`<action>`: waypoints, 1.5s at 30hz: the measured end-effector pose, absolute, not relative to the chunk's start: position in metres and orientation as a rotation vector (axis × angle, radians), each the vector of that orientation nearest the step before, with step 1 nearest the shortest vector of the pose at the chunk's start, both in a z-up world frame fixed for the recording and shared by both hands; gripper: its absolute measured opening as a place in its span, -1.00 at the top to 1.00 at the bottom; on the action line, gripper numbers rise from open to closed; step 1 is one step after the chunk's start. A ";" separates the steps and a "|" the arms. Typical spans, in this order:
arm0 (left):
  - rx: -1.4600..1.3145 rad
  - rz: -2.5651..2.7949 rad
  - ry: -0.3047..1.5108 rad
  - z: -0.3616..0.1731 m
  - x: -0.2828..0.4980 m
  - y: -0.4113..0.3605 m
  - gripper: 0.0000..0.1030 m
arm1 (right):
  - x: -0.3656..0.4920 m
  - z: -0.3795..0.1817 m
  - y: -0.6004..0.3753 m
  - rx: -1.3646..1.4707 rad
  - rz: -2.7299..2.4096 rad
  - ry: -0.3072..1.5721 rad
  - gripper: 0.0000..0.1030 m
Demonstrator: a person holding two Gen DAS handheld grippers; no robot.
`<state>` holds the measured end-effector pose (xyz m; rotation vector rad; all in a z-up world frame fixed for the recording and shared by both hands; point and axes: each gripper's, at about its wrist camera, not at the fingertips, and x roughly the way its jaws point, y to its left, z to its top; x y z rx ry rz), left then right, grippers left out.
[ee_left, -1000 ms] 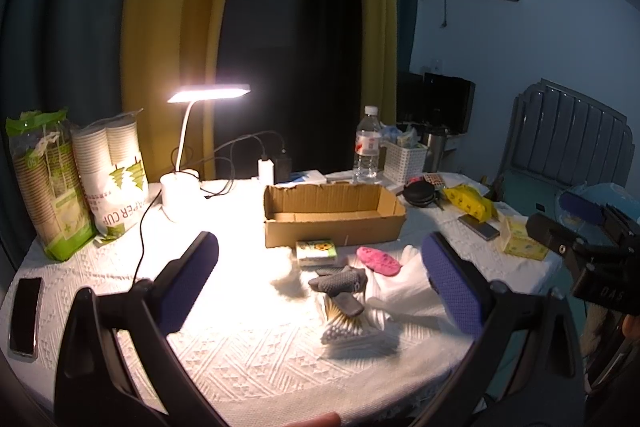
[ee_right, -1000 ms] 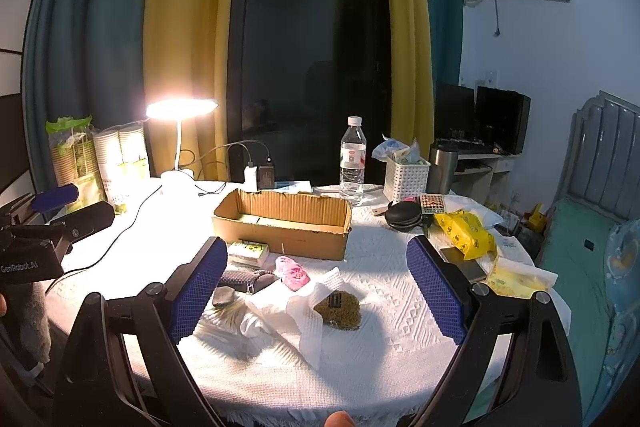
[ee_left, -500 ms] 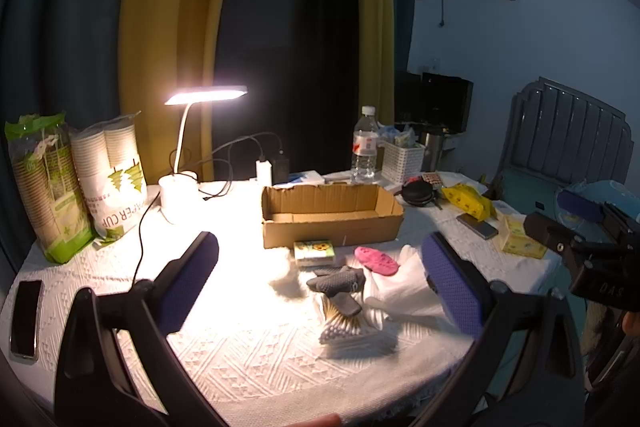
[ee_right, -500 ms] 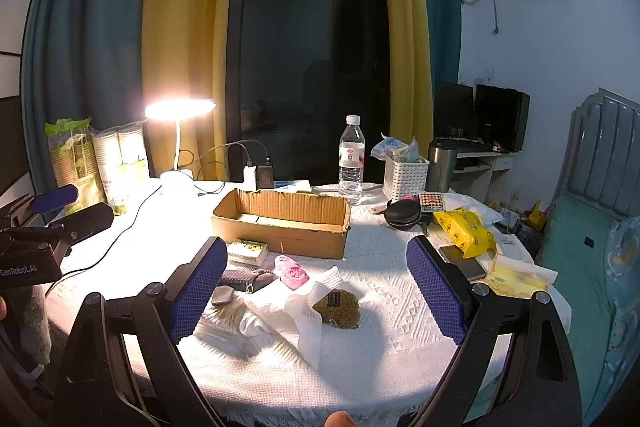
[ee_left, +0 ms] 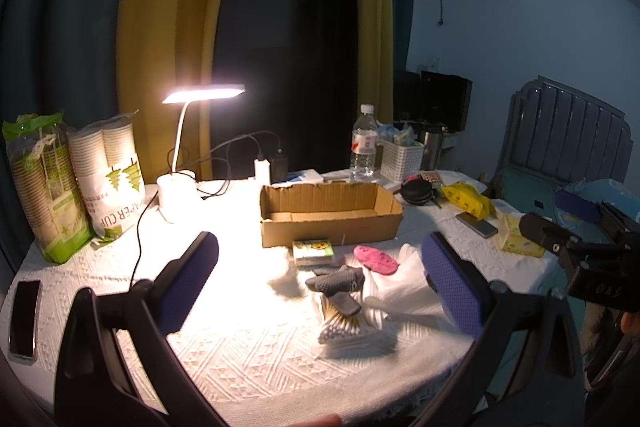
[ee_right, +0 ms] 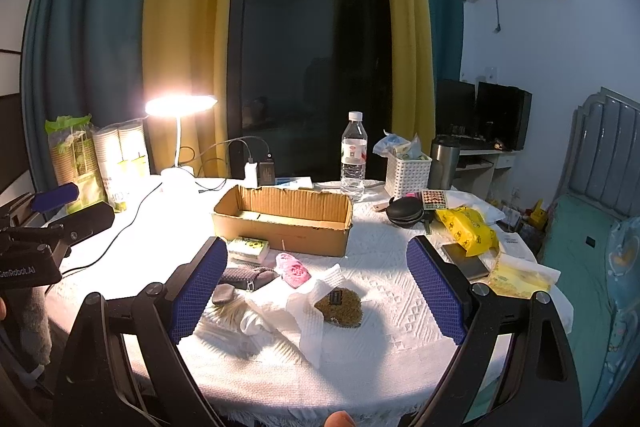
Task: Organize soft objects
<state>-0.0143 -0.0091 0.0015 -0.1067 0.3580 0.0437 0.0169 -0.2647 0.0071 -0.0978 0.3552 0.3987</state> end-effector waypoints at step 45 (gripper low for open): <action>-0.117 0.032 0.755 -0.116 0.104 -0.002 -0.98 | 0.122 -0.089 -0.246 -0.071 0.457 0.714 -0.81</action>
